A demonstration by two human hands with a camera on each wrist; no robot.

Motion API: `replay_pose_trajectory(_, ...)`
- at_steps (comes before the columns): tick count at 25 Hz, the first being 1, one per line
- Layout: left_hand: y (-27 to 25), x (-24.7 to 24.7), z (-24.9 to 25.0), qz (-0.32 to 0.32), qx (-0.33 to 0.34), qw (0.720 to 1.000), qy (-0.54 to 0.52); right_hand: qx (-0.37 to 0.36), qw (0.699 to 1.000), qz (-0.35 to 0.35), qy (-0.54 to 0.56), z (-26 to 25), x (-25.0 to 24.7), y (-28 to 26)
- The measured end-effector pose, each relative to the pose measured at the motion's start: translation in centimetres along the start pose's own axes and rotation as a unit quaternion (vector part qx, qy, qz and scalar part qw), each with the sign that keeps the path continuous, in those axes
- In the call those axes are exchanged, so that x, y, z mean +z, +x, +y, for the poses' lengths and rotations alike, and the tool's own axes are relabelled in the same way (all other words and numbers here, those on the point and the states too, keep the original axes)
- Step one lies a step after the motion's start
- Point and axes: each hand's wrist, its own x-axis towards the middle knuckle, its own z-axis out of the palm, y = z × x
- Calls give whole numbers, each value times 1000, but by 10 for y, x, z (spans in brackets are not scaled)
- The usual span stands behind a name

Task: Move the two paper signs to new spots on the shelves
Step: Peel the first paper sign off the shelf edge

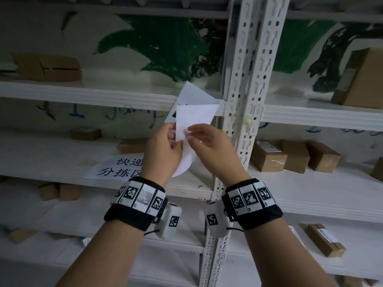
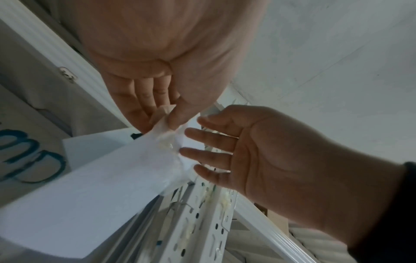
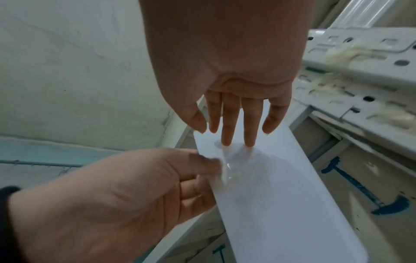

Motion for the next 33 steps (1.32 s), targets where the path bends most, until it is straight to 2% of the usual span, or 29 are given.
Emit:
replay_pose_trajectory(3, -1, -24, -27, -9, -9, 1000, 5, 11, 998, 68, -12, -10, 26, 13)
replay_pose_trajectory(7, -3, -51, -61, -23, -30, 999, 12, 74, 982, 169, 29, -11, 53, 32)
replay_pose_trajectory(11, -7, -63, -84, -34, -35, 998, -37, 141, 966, 173, 132, -8, 70, 45)
replay_pose_trajectory(15, -7, -67, -104, -48, -29, 998, -5, 151, 951, 193, 191, -12, 75, 55)
replay_pose_trajectory(19, -13, -68, -126, -68, -17, 997, 40, 147, 966, 187, 101, -10, 74, 85)
replay_pose_trajectory(22, -21, -68, -142, -97, -26, 994, 36, 128, 977, 168, 13, -15, 77, 108)
replay_pose_trajectory(27, -27, -67, -160, -102, -29, 994, 19, 136, 979, 138, -58, -18, 91, 129)
replay_pose_trajectory(30, -30, -65, -165, -129, -56, 990, -8, 123, 980, 135, -84, -14, 100, 133)
replay_pose_trajectory(33, -35, -63, -162, -127, -116, 984, -46, 120, 975, 133, -128, -10, 104, 135)
